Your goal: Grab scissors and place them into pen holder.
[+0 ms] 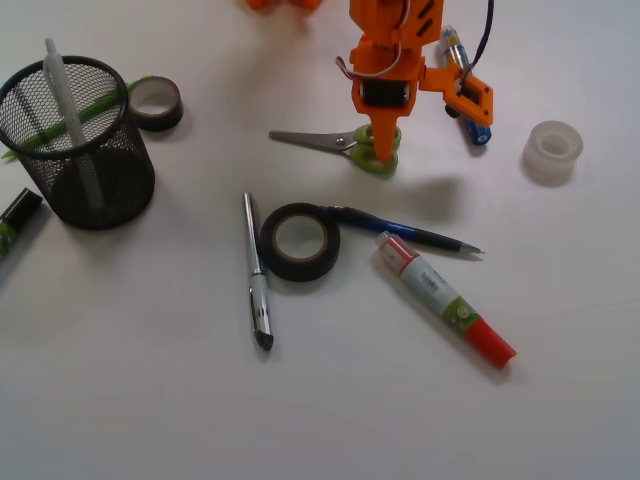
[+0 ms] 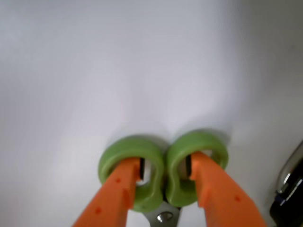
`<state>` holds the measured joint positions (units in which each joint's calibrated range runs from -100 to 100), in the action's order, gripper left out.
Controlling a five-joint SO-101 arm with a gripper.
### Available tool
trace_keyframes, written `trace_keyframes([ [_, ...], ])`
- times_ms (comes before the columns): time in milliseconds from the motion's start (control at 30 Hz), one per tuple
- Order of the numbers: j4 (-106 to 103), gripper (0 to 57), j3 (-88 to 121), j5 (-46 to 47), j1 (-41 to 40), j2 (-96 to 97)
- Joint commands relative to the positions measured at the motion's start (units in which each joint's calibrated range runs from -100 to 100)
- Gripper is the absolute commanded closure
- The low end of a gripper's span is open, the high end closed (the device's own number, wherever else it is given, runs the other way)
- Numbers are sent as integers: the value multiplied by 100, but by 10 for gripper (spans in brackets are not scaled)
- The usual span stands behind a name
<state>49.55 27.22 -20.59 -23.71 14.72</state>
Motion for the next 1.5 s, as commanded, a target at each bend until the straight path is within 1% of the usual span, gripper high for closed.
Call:
trace_keyframes([
  [0,6,513,-14,-29,-47,428],
  [33,15,569,-23,-29,-32,428],
  [67,15,575,-23,-29,-17,419],
  [100,23,568,-23,-29,-10,419],
  [267,120,572,77,-5,-2,-31],
  [367,627,572,40,-10,13,-847],
  [467,1170,572,-105,-24,207,-2063],
  [633,1922,572,-1083,-78,902,-4205],
  [700,1948,572,-1418,-327,1299,-4791],
  [800,1773,572,-1844,-972,2016,-5199],
  [900,855,572,-1862,-1665,2697,-5301],
  [1067,-790,572,-1173,-2442,3631,-5284],
  [1133,-2033,572,-476,-2647,3908,-5284],
  [1233,-4473,572,828,-3033,4229,-5293],
  [1267,-6022,572,1825,-3443,4446,-5301],
  [1333,-7107,572,2558,-3604,4588,-5301],
  [1467,-7387,572,2993,-3609,4678,-5293],
])
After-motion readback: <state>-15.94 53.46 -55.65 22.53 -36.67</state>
